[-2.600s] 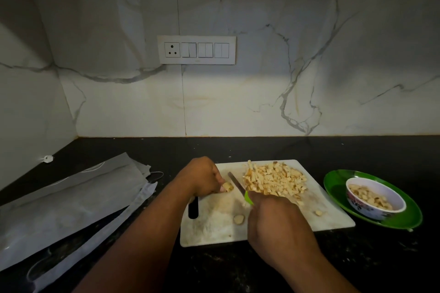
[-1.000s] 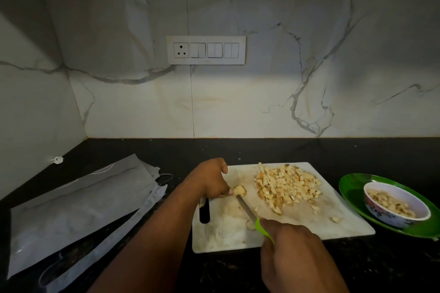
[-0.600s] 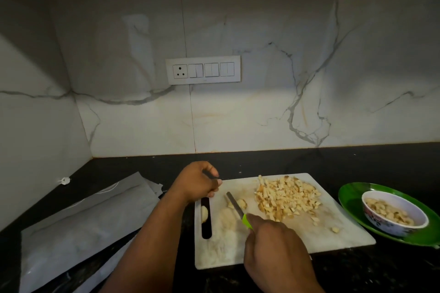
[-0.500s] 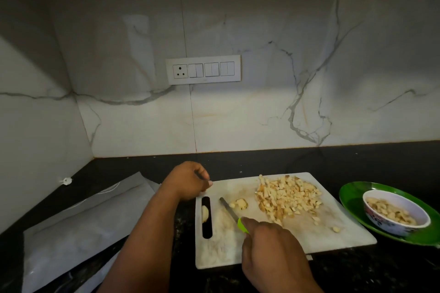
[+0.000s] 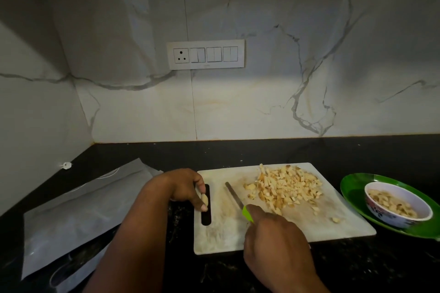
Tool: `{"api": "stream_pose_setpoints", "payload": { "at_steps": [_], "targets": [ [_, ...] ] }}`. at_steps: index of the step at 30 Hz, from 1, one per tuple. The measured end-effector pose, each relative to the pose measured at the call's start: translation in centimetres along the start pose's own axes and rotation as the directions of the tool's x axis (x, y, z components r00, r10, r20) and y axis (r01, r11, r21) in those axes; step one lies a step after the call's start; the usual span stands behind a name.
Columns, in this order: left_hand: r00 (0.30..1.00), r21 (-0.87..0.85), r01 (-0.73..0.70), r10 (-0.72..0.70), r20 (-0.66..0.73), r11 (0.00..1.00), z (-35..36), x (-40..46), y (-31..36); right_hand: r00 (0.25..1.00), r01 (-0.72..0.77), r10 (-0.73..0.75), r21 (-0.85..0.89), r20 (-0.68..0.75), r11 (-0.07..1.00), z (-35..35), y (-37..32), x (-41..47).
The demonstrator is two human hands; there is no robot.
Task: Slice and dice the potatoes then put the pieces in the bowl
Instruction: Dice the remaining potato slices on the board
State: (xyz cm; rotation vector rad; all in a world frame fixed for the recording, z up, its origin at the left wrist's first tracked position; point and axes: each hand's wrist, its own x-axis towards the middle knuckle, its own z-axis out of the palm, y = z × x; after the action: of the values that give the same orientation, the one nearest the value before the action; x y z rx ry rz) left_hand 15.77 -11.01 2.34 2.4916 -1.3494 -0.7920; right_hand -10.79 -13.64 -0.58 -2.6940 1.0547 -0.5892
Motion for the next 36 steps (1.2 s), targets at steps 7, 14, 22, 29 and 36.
{"api": "stream_pose_setpoints", "payload": {
  "at_steps": [7, 14, 22, 29, 36],
  "targets": [
    [0.996, -0.032, -0.083, 0.082, -0.025, 0.996, 0.5, 0.5, 0.1, 0.987, -0.152, 0.151, -0.001, -0.061, 0.988, -0.7, 2.4, 0.1],
    [0.963, -0.161, -0.236, 0.208, -0.172, 0.958, 0.7, 0.4, 1.0, 0.996, -0.074, 0.078, 0.082, -0.047, 0.994, -0.5, 2.2, 0.1],
    [0.928, -0.128, -0.262, 0.213, -0.306, 0.957, 3.5, 1.7, 4.4, 0.991, -0.112, 0.117, 0.077, -0.065, 0.991, -0.8, 3.0, 0.3],
    [0.96, -0.112, -0.209, 0.181, -0.215, 0.972, 2.2, 1.5, 2.6, 0.994, -0.1, 0.103, 0.077, -0.04, 0.992, -0.6, 2.5, 0.3],
    [0.934, -0.144, -0.256, 0.206, -0.291, 0.956, 4.1, 2.3, 5.0, 0.996, -0.078, 0.081, 0.071, -0.033, 0.994, -1.1, 2.1, 0.8]
  ]
}}
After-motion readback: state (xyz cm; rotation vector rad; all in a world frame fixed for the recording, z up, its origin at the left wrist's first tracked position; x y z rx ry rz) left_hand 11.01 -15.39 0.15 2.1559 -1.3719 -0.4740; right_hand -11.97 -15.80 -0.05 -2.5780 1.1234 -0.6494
